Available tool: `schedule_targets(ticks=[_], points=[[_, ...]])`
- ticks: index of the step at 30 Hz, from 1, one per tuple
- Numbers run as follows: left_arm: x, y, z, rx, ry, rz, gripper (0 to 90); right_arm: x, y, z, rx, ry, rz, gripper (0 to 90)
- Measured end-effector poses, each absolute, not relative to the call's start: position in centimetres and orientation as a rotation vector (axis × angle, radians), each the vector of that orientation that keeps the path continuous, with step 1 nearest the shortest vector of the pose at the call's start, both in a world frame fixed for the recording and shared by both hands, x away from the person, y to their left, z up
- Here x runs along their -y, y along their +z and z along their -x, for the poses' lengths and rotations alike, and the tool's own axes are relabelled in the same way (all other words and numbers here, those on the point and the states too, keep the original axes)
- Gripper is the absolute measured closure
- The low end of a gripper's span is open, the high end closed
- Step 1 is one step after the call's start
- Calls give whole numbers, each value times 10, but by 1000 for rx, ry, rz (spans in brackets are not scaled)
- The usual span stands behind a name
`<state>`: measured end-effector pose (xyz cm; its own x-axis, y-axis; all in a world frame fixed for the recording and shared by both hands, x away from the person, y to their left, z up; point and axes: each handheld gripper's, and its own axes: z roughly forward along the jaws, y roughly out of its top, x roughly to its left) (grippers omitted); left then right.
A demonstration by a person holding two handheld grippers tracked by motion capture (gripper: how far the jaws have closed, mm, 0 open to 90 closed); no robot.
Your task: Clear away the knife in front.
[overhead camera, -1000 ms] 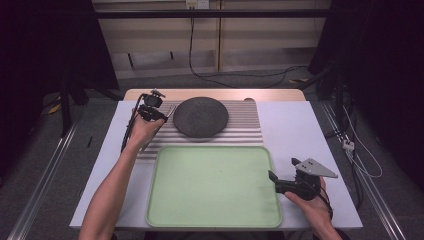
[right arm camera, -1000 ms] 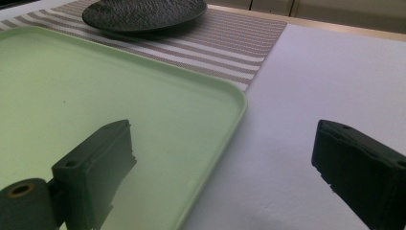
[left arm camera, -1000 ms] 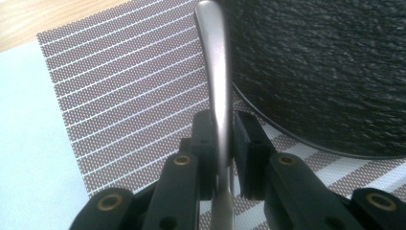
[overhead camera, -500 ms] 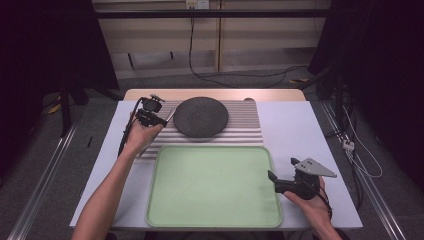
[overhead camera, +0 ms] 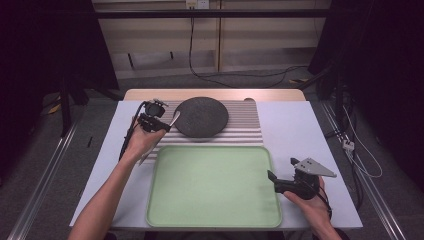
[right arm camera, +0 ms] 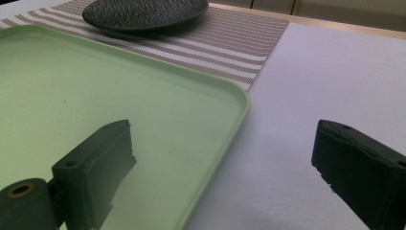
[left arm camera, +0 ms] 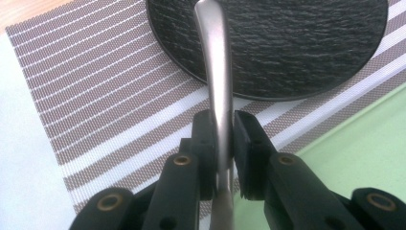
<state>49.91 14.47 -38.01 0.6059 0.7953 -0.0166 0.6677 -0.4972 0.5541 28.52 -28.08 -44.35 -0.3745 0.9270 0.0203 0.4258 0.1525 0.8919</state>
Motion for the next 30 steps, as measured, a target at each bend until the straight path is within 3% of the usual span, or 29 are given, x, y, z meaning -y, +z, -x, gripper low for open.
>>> schedule_targets(ticks=[30], points=[[-108,-384,-447,-1065,306,-2383,801,280,-444,-286,-1881,1175,-1290,68]])
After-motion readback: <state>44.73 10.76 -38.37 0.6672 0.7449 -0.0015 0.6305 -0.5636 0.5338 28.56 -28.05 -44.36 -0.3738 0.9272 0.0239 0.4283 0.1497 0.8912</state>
